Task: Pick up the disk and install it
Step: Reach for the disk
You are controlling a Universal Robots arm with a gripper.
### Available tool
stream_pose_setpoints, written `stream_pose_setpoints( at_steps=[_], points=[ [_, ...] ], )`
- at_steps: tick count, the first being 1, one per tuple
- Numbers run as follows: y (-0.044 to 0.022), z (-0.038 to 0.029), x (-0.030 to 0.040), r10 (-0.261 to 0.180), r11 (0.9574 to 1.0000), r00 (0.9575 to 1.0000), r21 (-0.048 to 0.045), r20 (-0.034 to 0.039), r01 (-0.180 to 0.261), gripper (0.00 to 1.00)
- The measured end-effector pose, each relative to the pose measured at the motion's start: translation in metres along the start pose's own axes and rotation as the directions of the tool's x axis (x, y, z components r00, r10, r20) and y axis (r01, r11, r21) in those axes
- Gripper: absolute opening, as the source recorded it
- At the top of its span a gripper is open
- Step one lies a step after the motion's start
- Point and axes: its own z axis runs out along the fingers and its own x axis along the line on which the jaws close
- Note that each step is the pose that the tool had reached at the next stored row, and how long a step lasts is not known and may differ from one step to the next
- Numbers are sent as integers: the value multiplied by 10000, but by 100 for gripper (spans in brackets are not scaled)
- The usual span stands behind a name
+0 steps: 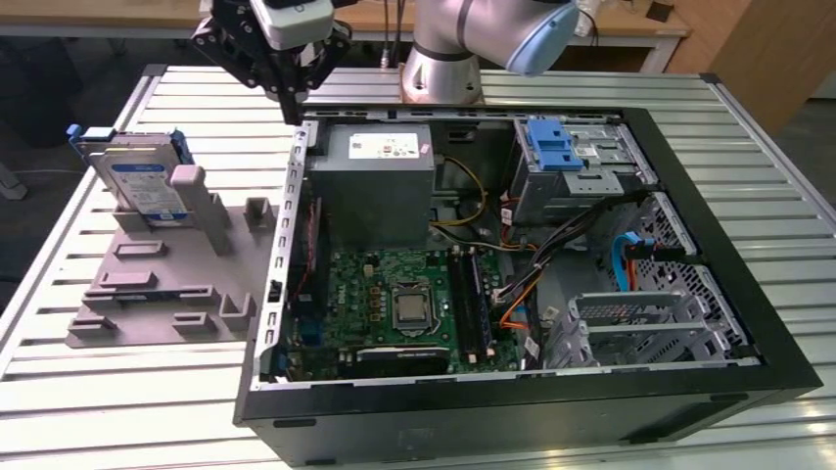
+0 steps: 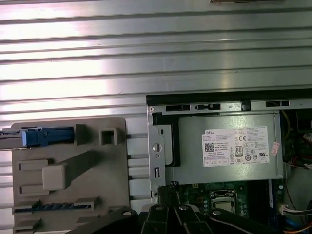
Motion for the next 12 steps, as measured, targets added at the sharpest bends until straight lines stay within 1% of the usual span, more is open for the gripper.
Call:
stream_pose_setpoints(
  at_steps=[12],
  points=[
    [0,3,31,0,10000,10000,0,-1,0,11]
  ],
)
